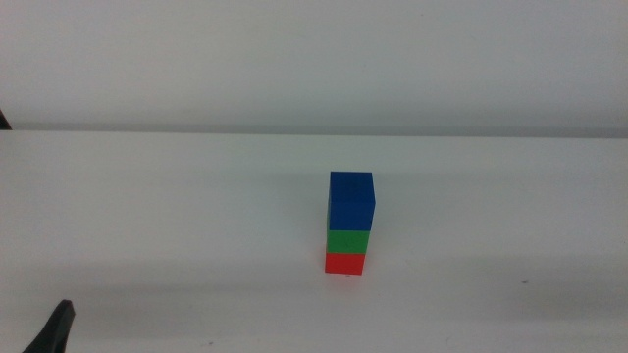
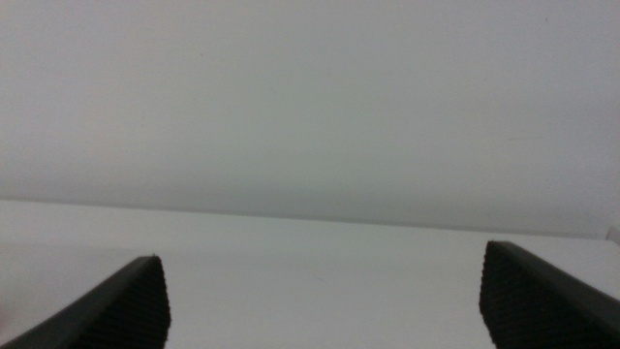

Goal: Stack red cubes first, then green, then blue cubes in a specific spot.

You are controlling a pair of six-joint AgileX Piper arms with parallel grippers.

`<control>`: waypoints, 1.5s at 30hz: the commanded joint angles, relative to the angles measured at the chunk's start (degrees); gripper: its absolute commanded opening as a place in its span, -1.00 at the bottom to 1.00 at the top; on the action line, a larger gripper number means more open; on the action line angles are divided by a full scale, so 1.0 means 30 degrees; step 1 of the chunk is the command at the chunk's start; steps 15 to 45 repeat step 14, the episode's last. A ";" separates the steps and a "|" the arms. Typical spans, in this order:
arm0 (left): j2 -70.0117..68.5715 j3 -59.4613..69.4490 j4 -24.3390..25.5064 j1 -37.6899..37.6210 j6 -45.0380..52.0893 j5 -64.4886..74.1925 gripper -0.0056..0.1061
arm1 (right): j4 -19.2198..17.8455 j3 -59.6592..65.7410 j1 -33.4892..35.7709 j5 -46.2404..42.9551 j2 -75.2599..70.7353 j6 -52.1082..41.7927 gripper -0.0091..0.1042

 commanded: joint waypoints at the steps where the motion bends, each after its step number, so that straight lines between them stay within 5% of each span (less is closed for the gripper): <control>1: -0.0890 0.0796 0.0000 0.0236 -0.0016 -0.0206 0.78 | -0.0090 0.0804 -0.0146 -0.0357 -0.0747 -0.0141 0.66; 45: -0.0856 0.0796 0.0348 0.0236 -0.0016 -0.0920 0.78 | -0.0048 0.0804 -0.0146 -0.0394 -0.0747 -0.0186 0.66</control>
